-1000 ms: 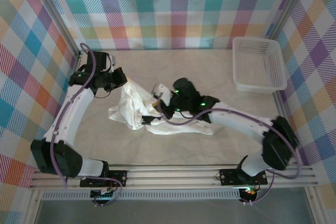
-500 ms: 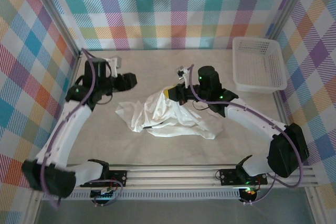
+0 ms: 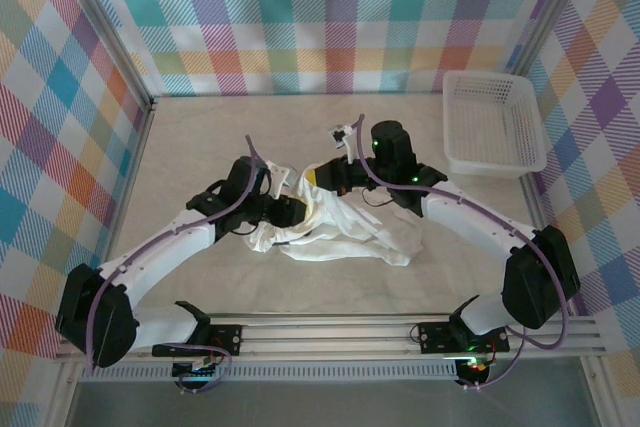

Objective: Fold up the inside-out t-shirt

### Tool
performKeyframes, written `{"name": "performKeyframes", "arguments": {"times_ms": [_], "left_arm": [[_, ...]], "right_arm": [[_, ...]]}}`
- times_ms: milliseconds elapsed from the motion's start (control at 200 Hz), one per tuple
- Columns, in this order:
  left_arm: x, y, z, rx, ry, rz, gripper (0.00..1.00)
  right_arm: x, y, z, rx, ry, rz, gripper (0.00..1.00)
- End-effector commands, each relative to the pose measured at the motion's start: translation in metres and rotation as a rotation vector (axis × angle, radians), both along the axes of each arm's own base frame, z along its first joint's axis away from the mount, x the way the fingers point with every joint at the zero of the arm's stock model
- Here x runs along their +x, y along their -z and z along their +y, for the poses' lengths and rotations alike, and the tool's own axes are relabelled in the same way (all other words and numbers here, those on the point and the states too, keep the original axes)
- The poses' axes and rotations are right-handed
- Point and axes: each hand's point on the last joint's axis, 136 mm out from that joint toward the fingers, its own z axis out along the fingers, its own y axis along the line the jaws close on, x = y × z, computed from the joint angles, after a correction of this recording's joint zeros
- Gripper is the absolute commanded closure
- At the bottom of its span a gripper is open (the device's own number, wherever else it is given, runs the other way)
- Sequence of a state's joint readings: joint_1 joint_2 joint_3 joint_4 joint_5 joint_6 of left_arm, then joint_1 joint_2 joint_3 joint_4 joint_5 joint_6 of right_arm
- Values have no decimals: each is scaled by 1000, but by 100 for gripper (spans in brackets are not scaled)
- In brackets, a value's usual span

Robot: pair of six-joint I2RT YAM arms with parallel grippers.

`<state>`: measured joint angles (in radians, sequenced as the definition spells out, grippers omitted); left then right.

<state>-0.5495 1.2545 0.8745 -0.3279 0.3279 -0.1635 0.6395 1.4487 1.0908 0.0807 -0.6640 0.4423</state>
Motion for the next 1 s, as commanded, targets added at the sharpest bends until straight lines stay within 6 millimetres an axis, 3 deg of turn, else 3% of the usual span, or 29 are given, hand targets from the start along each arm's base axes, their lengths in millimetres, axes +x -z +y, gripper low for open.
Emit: {"name": "performKeyframes", "arguments": {"times_ms": [0, 90, 175, 290, 370, 450, 490, 545, 595, 680, 785, 910, 1000], "left_arm": [[27, -31, -5, -55, -60, -148, 79], [27, -51, 0, -142, -118, -156, 100], [18, -76, 1, -307, -121, -96, 100], [-13, -117, -13, -468, 7, 33, 100], [-29, -136, -23, -535, 83, 128, 100], [-36, -133, -27, -522, 102, 236, 100], [-36, -131, -28, -512, 105, 259, 100], [-33, -125, -28, -500, 87, 271, 100], [-29, -121, -28, -489, 68, 270, 100], [-21, -117, -30, -494, 45, 276, 100], [-15, -115, -34, -510, 38, 292, 100], [-8, -116, -35, -498, 34, 276, 100], [-5, -115, -34, -490, 18, 271, 100]], "right_arm": [[3, -12, 2, 15, -11, 0, 100], [11, 2, -4, -23, 35, 20, 100], [30, 30, -20, -76, 105, 61, 100], [66, 104, -52, -275, 206, 86, 100], [73, 137, -51, -355, 145, 147, 98], [74, 124, -36, -312, 78, 244, 90], [76, 111, -32, -266, 90, 255, 80], [81, 92, -36, -219, 164, 234, 61], [84, 80, -50, -207, 277, 195, 54], [74, 58, -70, -153, 392, 119, 55], [42, 53, -78, -141, 419, 43, 59], [-6, 52, -56, -64, 256, 104, 65], [-29, 48, -36, 13, 134, 204, 60]]}}
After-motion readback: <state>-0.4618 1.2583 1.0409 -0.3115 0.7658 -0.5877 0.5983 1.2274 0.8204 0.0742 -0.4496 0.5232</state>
